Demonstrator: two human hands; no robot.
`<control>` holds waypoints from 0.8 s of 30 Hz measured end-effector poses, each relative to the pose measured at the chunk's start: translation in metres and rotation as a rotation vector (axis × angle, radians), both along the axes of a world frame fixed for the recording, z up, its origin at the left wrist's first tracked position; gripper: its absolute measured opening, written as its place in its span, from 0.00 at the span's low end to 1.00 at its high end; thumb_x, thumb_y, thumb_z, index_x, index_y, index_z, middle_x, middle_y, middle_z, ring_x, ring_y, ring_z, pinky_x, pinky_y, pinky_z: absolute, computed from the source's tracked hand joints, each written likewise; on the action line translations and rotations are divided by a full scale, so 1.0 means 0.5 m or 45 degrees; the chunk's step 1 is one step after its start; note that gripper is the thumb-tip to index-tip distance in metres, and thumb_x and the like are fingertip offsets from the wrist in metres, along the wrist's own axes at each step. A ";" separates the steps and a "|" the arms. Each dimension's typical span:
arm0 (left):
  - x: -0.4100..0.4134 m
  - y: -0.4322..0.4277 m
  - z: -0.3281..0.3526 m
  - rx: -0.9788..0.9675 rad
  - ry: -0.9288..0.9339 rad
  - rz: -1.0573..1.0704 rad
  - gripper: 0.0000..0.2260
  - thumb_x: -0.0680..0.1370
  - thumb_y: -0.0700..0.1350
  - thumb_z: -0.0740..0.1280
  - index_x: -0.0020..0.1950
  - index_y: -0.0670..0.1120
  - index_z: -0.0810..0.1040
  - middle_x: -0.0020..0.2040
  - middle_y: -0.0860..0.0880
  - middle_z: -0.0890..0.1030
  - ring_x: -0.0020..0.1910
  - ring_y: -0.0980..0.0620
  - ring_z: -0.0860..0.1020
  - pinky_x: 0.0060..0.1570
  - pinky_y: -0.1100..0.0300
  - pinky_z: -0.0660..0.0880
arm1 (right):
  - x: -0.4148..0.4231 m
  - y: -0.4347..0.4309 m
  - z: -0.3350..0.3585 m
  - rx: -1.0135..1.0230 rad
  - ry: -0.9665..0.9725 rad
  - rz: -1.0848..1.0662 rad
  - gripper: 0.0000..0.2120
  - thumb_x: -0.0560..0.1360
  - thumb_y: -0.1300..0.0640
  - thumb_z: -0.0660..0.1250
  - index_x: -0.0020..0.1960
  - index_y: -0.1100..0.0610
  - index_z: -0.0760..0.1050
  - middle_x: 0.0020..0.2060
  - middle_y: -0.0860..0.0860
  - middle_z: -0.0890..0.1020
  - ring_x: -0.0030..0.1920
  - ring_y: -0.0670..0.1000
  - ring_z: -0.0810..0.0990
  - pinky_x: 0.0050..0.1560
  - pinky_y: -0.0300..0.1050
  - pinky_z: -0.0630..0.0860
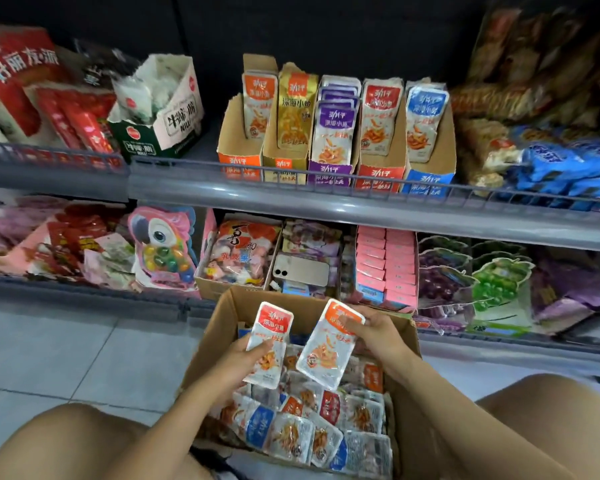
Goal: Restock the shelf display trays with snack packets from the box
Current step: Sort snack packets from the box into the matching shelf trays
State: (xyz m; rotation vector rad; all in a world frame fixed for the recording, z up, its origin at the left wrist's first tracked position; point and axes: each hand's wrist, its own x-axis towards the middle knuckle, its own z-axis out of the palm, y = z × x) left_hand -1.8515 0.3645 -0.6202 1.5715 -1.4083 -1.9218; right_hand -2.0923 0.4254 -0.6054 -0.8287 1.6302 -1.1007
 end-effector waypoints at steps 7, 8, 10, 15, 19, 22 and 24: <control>-0.045 -0.033 0.152 -0.088 0.350 -0.069 0.21 0.70 0.48 0.73 0.61 0.52 0.75 0.53 0.53 0.83 0.52 0.56 0.81 0.53 0.58 0.76 | 0.026 -0.095 0.159 -0.198 0.083 0.041 0.03 0.75 0.59 0.68 0.48 0.54 0.78 0.40 0.53 0.85 0.42 0.54 0.83 0.46 0.53 0.79; -0.046 -0.038 0.176 -0.136 0.363 -0.073 0.25 0.66 0.48 0.77 0.62 0.51 0.75 0.55 0.52 0.83 0.55 0.54 0.80 0.58 0.55 0.75 | 0.030 -0.107 0.186 -0.206 0.070 0.042 0.03 0.76 0.58 0.68 0.49 0.54 0.78 0.41 0.54 0.85 0.42 0.55 0.84 0.48 0.55 0.79; -0.039 -0.057 0.215 -0.235 0.398 -0.032 0.34 0.59 0.51 0.81 0.63 0.52 0.73 0.57 0.51 0.82 0.58 0.52 0.79 0.64 0.51 0.71 | 0.035 -0.130 0.236 -0.232 0.024 0.067 0.04 0.76 0.59 0.66 0.50 0.56 0.79 0.44 0.55 0.85 0.44 0.55 0.83 0.53 0.56 0.78; -0.021 -0.102 0.312 -0.344 0.571 0.052 0.29 0.62 0.45 0.78 0.61 0.45 0.75 0.55 0.47 0.83 0.56 0.49 0.81 0.62 0.49 0.73 | 0.039 -0.177 0.343 -0.214 -0.275 0.211 0.08 0.78 0.61 0.63 0.54 0.58 0.78 0.43 0.52 0.84 0.43 0.49 0.82 0.45 0.42 0.79; -0.015 -0.138 0.368 -0.426 0.606 0.119 0.20 0.64 0.40 0.74 0.55 0.45 0.77 0.51 0.47 0.84 0.50 0.50 0.83 0.53 0.53 0.78 | 0.049 -0.217 0.401 -0.266 -0.277 0.247 0.10 0.78 0.61 0.62 0.57 0.55 0.76 0.43 0.51 0.83 0.43 0.47 0.82 0.42 0.39 0.79; -0.007 -0.179 0.398 -0.515 0.531 0.147 0.19 0.65 0.41 0.76 0.55 0.45 0.78 0.51 0.47 0.84 0.52 0.48 0.82 0.56 0.51 0.77 | 0.056 -0.247 0.438 -0.309 -0.152 0.266 0.13 0.76 0.63 0.66 0.60 0.56 0.75 0.48 0.54 0.84 0.46 0.50 0.84 0.42 0.39 0.81; -0.001 -0.210 0.415 -0.560 0.488 0.165 0.16 0.69 0.39 0.75 0.55 0.46 0.78 0.51 0.48 0.84 0.52 0.49 0.82 0.55 0.54 0.77 | 0.061 -0.265 0.460 -0.323 -0.046 0.302 0.18 0.73 0.65 0.69 0.62 0.57 0.73 0.53 0.57 0.83 0.51 0.53 0.83 0.46 0.42 0.82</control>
